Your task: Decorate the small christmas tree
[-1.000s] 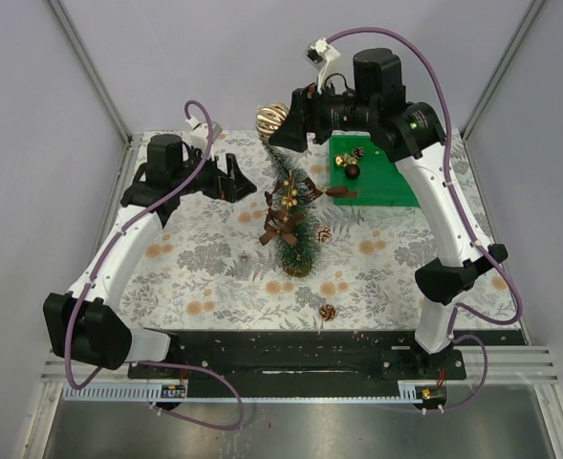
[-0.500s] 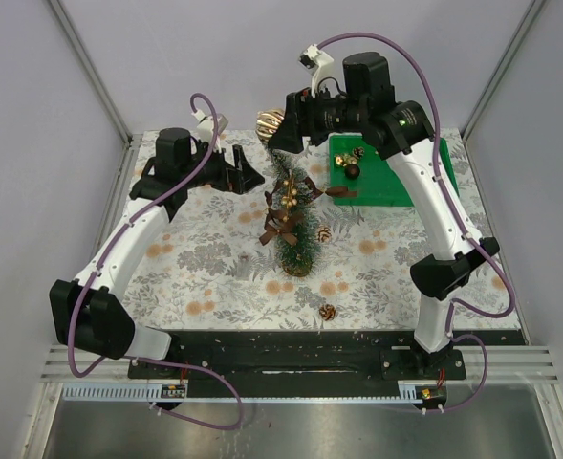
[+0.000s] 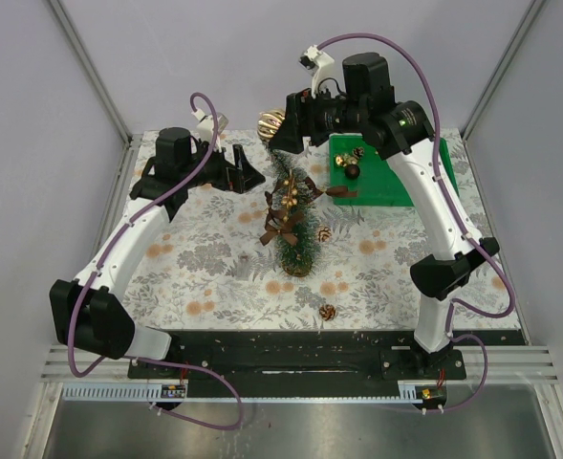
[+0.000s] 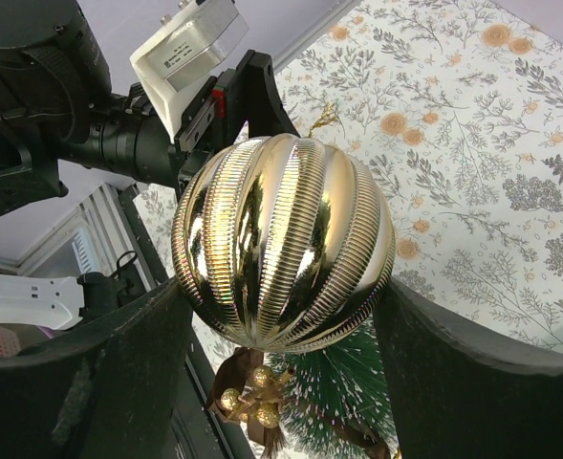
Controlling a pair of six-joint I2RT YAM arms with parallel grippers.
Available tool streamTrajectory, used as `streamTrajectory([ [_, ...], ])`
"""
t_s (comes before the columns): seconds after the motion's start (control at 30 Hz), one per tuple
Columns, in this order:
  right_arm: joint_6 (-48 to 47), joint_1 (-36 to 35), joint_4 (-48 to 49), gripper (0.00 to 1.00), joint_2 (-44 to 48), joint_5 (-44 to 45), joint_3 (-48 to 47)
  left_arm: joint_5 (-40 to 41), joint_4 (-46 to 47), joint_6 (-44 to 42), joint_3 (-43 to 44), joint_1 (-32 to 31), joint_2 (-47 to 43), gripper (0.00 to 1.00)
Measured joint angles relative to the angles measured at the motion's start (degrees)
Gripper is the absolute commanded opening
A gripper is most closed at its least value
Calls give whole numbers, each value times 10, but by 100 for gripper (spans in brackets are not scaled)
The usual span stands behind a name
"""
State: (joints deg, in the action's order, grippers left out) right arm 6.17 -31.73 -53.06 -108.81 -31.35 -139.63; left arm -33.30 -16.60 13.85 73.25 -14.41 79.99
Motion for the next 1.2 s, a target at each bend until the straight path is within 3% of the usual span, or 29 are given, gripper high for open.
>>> streamTrajectory([
  [0.77,0,0,-26,61,15,9,35,0,4,3,-7,0,0,98],
  [1.2,-6,1,-14,66,94,9,139,-1,4,12,-7,0,0,98],
])
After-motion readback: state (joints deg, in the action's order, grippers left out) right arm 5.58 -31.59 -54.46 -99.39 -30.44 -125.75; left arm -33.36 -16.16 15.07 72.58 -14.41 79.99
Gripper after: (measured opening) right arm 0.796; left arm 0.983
